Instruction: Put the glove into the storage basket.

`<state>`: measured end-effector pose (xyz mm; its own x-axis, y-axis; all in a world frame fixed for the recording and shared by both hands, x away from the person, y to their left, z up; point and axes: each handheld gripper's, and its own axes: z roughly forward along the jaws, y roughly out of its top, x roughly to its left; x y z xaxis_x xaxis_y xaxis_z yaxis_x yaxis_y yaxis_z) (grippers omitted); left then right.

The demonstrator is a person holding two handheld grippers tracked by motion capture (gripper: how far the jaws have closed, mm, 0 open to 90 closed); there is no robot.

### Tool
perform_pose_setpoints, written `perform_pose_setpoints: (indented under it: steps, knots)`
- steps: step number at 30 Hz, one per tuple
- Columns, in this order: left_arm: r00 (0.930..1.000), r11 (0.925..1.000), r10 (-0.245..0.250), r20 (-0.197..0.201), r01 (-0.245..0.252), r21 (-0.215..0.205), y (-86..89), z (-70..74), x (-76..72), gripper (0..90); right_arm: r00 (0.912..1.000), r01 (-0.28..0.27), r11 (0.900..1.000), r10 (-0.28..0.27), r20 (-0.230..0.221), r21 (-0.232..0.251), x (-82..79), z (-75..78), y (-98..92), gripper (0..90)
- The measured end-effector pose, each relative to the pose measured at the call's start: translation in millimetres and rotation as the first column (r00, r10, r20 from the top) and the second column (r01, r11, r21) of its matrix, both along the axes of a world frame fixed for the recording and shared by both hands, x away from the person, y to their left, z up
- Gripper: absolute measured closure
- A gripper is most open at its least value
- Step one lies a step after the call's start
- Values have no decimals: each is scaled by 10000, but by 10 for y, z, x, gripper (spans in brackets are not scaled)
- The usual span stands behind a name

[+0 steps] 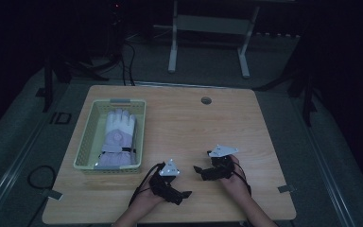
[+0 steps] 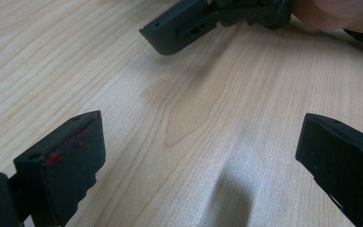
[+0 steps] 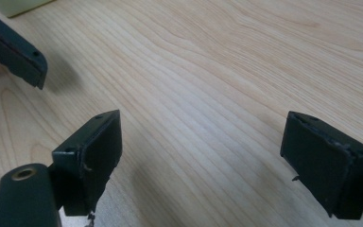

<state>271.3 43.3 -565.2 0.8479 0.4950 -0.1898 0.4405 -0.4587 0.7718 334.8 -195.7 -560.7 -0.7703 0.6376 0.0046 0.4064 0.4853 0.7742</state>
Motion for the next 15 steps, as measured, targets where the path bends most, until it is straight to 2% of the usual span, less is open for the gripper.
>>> perform_pose_setpoints:
  steps: [5,9,15]
  knots:
    - [9996,9997,-95,267,101,-211,12,-24,-32,23,10000,80,9998,-80,-29,154,-10,-9,-55,125]
    - [9987,9997,-191,466,199,-167,-1,-30,-58,23,9998,221,9997,-221,22,110,-7,-9,-82,125]
    - [9987,9996,-206,467,216,-206,6,-38,-61,23,9995,319,9995,-319,81,47,-13,-10,-77,125]
